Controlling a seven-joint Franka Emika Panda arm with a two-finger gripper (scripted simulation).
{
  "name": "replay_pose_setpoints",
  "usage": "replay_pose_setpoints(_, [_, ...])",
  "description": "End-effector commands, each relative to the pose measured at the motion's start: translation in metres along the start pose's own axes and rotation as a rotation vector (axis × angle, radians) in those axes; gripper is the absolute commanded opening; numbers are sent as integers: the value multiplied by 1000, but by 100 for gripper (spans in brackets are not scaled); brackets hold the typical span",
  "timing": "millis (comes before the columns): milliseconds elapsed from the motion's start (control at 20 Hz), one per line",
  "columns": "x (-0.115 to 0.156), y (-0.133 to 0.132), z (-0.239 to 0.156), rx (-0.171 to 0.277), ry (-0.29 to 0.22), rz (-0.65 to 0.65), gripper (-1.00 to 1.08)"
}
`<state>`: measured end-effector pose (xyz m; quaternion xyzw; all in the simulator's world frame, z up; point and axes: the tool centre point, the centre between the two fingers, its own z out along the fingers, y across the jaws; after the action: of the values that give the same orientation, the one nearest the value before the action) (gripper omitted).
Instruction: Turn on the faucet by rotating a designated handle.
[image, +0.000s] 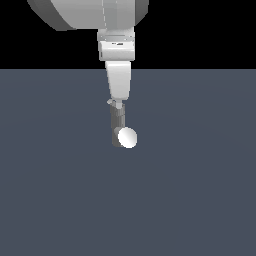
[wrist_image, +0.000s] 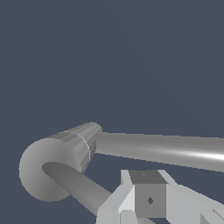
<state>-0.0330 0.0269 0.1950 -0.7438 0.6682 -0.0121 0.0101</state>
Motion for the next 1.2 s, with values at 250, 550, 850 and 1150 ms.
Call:
replay_pose_setpoints(250, [-49, -15, 9, -18, -5, -40, -100])
replay_pose_setpoints(550, [-78, -27, 13, -29, -5, -56, -100])
replay_pose_setpoints(850, [-39, -42, 3, -12, 0, 8, -100])
replay_pose_setpoints(1150, [-53, -58, 7, -17, -2, -10, -100])
